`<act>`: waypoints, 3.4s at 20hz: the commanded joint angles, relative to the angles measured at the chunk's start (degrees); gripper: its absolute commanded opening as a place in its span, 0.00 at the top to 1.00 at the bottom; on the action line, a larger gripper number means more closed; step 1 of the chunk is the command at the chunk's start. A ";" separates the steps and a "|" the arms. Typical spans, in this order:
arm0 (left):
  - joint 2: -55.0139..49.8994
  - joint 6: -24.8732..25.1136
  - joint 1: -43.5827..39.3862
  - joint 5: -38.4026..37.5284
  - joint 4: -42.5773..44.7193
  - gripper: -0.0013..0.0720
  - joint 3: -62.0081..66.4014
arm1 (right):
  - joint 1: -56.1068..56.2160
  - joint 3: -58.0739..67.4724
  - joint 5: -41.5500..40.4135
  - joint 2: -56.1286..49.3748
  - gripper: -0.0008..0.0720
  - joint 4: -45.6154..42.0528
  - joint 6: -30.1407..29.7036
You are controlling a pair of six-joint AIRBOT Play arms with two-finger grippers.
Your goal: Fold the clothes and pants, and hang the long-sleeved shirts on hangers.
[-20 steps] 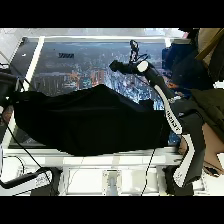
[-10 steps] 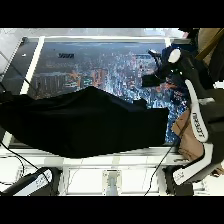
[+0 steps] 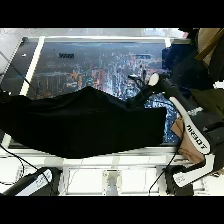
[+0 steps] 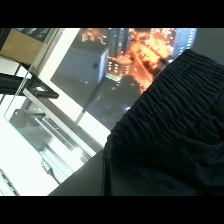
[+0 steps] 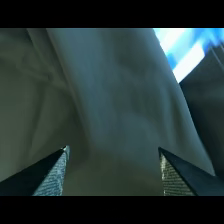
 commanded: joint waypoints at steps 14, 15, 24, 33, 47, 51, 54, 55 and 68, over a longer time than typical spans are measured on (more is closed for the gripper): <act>0.04 0.15 0.02 0.00 -0.20 0.97 0.02 | 5.68 2.08 -3.82 -3.74 0.24 -5.33 -0.85; 0.04 0.15 0.02 0.00 -0.20 0.97 0.02 | 5.68 2.05 -3.34 -3.82 0.37 -6.47 -0.85; 0.04 0.15 0.02 0.00 -0.17 0.97 0.02 | 5.68 2.05 -3.41 -5.66 0.44 -7.39 -0.85; 0.04 3.19 0.04 0.00 -0.13 0.97 0.02 | 1.60 14.84 8.20 -1.44 0.98 -16.48 2.29; 2.84 -0.48 0.66 5.81 -0.20 0.97 0.00 | 1.22 30.82 30.91 21.22 0.98 -18.53 10.49; 0.70 -3.17 0.63 7.26 -0.46 0.97 -0.07 | 0.98 19.50 16.83 11.61 0.98 -18.27 9.20; -1.62 -3.32 0.63 7.15 -0.79 0.97 -0.15 | 0.98 16.35 5.97 -1.44 0.98 -16.96 9.27; -2.16 -3.32 0.63 7.17 -1.38 0.97 -0.15 | 0.98 16.35 1.05 -5.51 0.98 -16.76 9.70; -2.86 -3.28 0.63 6.95 -2.78 0.97 -0.15 | -4.72 27.54 18.93 -11.98 0.39 -20.76 13.79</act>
